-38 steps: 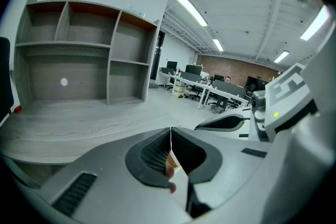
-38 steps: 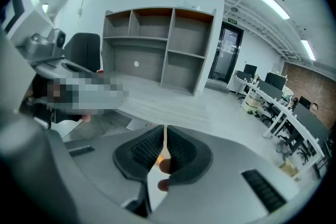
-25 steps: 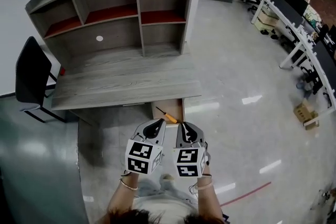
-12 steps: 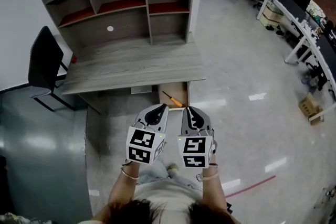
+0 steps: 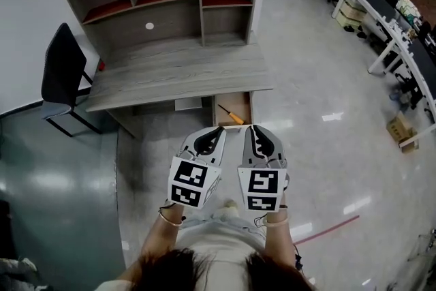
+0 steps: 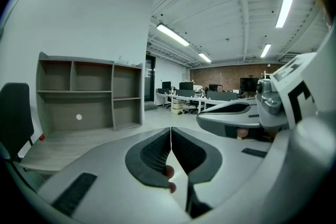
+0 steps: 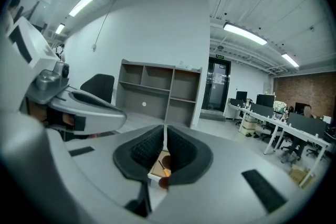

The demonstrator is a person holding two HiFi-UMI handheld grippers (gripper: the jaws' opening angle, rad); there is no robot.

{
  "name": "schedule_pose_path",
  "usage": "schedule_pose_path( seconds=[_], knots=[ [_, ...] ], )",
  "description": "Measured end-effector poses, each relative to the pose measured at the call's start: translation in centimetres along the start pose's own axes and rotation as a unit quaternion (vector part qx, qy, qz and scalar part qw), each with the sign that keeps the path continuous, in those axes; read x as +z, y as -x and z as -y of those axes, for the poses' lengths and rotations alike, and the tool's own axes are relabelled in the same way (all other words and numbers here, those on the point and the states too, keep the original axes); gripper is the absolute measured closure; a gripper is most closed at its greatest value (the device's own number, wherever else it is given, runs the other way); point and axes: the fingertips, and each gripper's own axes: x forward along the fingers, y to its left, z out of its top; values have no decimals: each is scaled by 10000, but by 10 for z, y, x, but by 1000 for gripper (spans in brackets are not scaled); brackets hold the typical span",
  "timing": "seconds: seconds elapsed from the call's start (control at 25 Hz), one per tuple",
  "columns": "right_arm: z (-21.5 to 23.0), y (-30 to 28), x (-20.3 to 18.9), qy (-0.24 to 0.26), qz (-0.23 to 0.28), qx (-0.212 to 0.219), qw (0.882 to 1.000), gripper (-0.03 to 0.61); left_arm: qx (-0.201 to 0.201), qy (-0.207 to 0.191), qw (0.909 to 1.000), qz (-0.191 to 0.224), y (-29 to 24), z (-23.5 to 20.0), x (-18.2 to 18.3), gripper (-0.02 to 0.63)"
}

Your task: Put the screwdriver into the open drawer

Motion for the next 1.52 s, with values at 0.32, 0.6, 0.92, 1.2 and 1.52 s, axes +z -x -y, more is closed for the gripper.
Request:
schedule_pose_path(
  seconds=[0.32,0.6,0.92,1.2,1.52],
  knots=[
    [-40,29,12,247,33,-210,9995,540,-28,38,9998,177,52,-16,-1,594],
    [-65,63,18,509,52,-439,9977,546,-83,136,9996,226,92,-19,-9,594],
    [-80,99,18,547,205,-653,9962,551,-139,102,9995,258,123,-9,-18,594],
    [-92,121,11,658,200,-724,9950,552,-172,96,9993,333,143,4,-24,594],
    [-93,136,6,668,136,-798,9945,552,-192,125,9993,310,153,15,-32,594]
  ],
)
